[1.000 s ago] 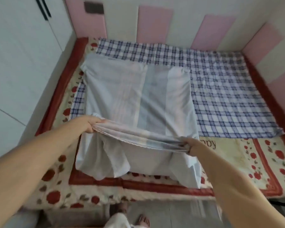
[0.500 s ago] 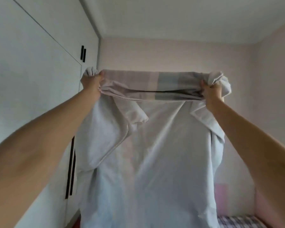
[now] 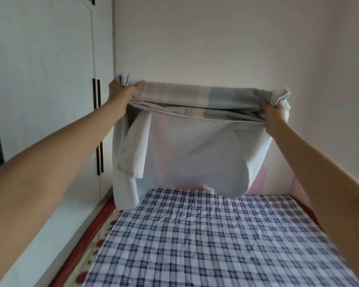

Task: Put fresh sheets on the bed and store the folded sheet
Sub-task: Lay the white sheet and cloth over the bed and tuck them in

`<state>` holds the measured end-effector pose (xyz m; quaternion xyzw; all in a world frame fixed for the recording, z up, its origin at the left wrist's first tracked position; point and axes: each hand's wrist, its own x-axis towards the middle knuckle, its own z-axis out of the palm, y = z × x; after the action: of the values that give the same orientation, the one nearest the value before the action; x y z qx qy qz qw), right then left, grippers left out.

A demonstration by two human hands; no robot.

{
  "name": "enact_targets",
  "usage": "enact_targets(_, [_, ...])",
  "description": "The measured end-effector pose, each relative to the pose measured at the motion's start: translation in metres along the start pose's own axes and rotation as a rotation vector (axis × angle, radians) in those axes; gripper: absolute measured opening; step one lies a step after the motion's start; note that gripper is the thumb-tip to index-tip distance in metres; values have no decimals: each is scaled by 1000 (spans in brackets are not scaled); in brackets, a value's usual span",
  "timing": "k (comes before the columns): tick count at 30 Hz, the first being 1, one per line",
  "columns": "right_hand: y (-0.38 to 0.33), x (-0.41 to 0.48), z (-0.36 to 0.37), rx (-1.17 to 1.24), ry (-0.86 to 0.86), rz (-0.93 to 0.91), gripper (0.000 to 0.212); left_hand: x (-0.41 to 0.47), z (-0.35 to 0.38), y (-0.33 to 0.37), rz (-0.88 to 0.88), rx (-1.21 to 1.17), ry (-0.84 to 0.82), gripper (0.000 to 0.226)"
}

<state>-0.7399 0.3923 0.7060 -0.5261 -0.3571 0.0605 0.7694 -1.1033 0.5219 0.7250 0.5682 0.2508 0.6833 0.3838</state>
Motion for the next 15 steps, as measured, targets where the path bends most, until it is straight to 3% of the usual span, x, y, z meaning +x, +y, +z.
enact_targets(7, [108, -73, -47, -114, -90, 258, 9, -102, -23, -88, -125, 98, -102, 55])
enact_targets(15, [245, -163, -82, -300, -210, 571, 14, -221, -81, -216, -560, 391, 27, 46])
